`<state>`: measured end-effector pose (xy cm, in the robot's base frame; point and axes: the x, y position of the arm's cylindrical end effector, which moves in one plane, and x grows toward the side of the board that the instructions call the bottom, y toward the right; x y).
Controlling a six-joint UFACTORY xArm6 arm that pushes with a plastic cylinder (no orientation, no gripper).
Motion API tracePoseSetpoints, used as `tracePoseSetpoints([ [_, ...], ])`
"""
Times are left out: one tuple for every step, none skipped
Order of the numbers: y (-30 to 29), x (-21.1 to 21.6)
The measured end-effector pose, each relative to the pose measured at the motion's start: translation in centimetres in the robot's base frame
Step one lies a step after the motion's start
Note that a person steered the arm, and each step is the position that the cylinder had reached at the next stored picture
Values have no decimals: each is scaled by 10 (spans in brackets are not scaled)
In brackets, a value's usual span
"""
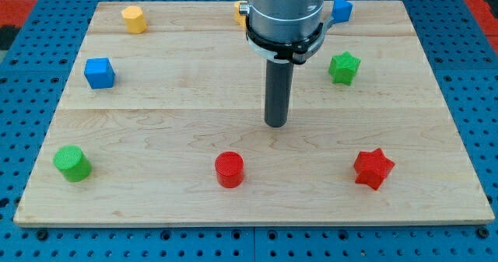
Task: Move green star on bottom right to blue cube
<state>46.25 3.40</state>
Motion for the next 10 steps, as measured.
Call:
tracePoseSetpoints([
  [0,-10],
  [-2,-10],
  [-2,-8],
  [-15,-10],
  [-24,-17],
  [-15,-27],
  [64,-18],
  [124,-14],
  [183,-30],
  [232,-61],
])
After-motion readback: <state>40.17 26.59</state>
